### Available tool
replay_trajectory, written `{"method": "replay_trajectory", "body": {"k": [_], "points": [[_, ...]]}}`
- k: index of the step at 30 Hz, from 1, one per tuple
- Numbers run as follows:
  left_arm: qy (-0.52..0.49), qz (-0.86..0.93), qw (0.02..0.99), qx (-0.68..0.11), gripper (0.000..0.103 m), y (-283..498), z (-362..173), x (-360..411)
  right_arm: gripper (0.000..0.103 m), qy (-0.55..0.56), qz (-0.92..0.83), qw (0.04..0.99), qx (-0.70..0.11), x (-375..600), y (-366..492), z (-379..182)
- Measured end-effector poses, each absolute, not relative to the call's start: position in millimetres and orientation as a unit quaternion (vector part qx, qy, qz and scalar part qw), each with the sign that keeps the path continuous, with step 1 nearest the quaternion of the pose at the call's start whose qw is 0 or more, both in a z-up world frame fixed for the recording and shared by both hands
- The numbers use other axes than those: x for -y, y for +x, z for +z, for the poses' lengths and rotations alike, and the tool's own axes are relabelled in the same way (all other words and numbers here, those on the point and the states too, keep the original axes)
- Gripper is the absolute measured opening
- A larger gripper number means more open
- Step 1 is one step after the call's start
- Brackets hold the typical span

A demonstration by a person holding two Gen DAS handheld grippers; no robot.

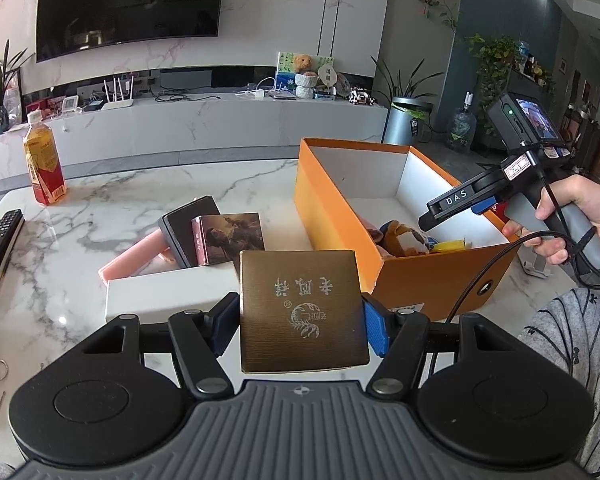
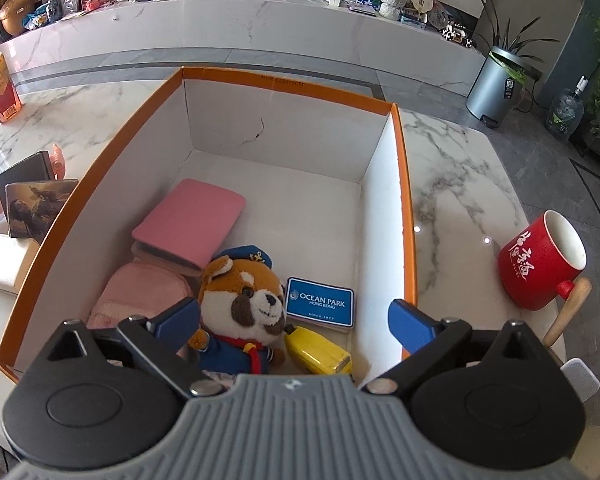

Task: Organize objects
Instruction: 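Carry the gold square box into the shoebox with the left tool and release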

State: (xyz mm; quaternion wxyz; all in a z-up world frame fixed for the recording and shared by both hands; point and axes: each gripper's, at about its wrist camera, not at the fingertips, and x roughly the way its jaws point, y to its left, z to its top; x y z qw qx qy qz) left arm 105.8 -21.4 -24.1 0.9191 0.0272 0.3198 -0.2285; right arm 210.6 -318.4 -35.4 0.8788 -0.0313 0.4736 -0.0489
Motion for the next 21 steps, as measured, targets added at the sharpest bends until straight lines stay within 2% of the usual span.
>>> {"method": "replay_trajectory", "body": {"k": [5, 14, 21], "points": [[0.03, -0.23, 0.922, -0.31, 0.074, 104, -15, 26, 0.102, -0.023, -0.039, 0.885, -0.463, 319, 195, -28], [0.024, -0.219, 0.928, -0.299, 0.074, 101, -2, 31, 0.102, 0.045, 0.03, 0.927, -0.371, 303, 116, 2], [0.029, -0.227, 0.929, -0.291, 0.074, 111, 12, 48, 0.102, 0.04, 0.069, 0.94, -0.331, 280, 57, -10]]}}
